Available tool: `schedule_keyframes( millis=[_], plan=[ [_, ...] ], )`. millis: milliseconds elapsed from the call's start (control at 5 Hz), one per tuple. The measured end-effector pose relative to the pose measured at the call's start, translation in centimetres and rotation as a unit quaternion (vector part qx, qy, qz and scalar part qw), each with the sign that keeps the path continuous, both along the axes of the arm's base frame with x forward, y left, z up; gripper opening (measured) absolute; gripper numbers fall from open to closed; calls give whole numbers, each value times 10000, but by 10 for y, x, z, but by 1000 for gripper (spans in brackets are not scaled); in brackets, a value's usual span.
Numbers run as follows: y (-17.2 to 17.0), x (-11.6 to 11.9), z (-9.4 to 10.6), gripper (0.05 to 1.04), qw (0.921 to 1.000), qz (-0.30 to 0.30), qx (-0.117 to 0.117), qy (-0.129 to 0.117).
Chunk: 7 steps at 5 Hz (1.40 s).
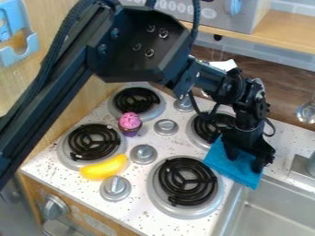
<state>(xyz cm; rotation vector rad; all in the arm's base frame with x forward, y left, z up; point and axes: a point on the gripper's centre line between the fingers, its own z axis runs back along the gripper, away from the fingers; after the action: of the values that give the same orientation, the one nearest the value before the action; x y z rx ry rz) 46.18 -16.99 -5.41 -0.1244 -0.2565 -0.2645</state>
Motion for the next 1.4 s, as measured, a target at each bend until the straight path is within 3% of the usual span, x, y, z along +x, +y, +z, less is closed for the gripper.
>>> schedule_keyframes(
  millis=[200,600,800,1000,1200,1400],
  plan=[
    [13,-20,0,1000,9996,249,105,-56],
    [47,-51,52,1000,9934,913,49,-693],
    [65,-70,66,1000,9877,1225,121,-967],
    [80,-91,72,1000,9827,1555,199,-985],
    [105,-102,62,1000,9715,2204,290,-823],
    [132,-115,50,1000,9433,3239,297,-666]
  ],
)
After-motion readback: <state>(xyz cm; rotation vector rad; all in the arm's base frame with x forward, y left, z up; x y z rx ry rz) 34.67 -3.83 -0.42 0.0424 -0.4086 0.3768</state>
